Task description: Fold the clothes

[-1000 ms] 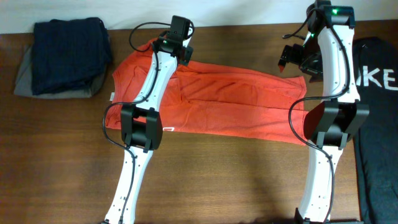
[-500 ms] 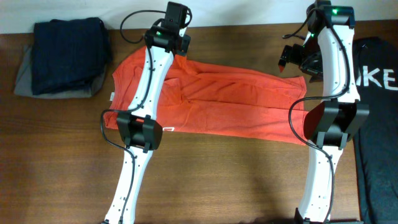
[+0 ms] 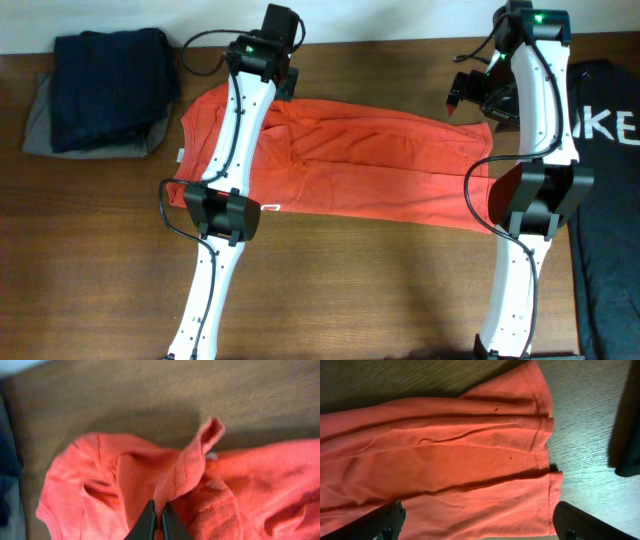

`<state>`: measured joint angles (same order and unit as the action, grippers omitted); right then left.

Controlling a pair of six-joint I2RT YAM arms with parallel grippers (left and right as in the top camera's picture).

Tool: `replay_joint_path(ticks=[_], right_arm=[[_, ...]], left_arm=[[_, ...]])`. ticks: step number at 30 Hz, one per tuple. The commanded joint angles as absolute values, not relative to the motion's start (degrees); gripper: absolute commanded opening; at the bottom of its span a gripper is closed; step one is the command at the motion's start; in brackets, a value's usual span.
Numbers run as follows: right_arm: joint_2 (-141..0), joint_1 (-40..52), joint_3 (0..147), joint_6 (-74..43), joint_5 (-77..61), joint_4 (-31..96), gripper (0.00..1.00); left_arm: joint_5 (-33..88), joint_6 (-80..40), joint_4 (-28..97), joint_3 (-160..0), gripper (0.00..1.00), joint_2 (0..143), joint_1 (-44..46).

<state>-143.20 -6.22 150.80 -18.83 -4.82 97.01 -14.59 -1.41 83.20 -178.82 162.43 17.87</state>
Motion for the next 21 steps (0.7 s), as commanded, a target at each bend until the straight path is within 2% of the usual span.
replay_joint_path(ticks=[1, 4, 7, 13, 16, 17, 21], right_arm=[[-141.8, -5.9, 151.0, -18.4, -6.8, 97.3, 0.99], [-141.8, -6.0, 151.0, -18.4, -7.2, 97.4, 0.99], [-141.8, -6.0, 151.0, -18.4, -7.2, 97.4, 0.99], [-141.8, -6.0, 151.0, -18.5, -7.2, 97.3, 0.99], [-141.8, -6.0, 151.0, -18.5, -7.2, 97.4, 0.99], [-141.8, -6.0, 151.0, -18.5, -7.2, 97.4, 0.99], [-141.8, -6.0, 151.0, -18.2, -7.1, 97.4, 0.99]], left_arm=[[-17.5, -4.8, 85.4, -179.8, 0.05, 160.3, 17.5], [-20.5, -5.8, 88.0, -179.8, 0.05, 160.3, 17.5], [-23.5, -7.4, 91.3, -179.8, 0.01, 160.3, 17.5], [-24.3, -9.5, 96.7, -179.8, 0.01, 160.3, 17.4], [-23.8, -9.4, 96.7, -179.7, 0.02, 160.3, 17.4], [-23.8, -9.4, 96.7, -179.7, 0.06, 160.3, 17.4], [-23.8, -9.4, 96.7, -179.7, 0.05, 160.3, 17.2]])
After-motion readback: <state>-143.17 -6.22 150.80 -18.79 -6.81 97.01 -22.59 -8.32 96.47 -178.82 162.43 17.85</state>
